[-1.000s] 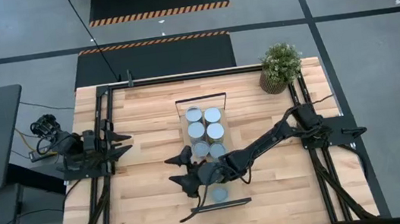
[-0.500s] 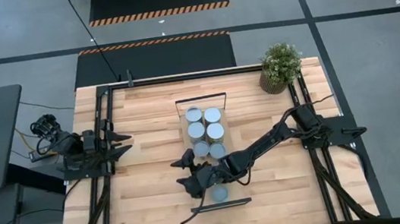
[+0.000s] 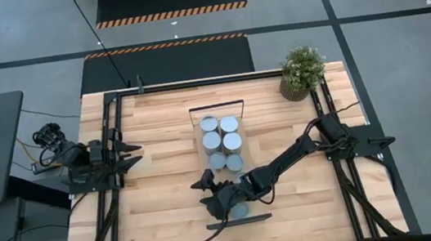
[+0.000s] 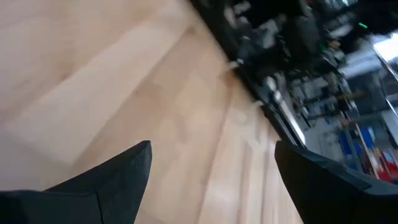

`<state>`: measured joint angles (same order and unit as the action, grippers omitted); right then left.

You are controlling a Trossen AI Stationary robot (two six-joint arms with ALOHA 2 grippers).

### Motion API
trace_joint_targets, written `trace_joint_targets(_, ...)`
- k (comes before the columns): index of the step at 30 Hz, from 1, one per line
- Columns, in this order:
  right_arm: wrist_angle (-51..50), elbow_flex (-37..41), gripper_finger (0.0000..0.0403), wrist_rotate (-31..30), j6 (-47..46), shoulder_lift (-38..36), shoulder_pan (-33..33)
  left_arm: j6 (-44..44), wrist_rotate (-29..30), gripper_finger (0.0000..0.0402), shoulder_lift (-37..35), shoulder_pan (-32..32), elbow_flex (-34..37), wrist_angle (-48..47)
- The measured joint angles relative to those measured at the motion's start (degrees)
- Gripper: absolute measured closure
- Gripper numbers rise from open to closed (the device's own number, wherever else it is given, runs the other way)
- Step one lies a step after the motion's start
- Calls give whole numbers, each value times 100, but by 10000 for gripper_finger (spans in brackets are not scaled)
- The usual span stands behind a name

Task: Pick and place cans onto a shelf
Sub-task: Put the canned tuna on the shelf

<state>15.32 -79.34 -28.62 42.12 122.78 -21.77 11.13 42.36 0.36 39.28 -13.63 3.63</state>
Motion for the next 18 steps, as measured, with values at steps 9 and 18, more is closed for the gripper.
trace_joint_targets(9, 63, 54, 54, 168, 679, -41, -104, -1, -1, 260, 0, 1, 0, -3)
trace_joint_targets(18, 186, -9, 54, -130, 570, -44, -47, 0, -1, 260, 0, 1, 0, -3)
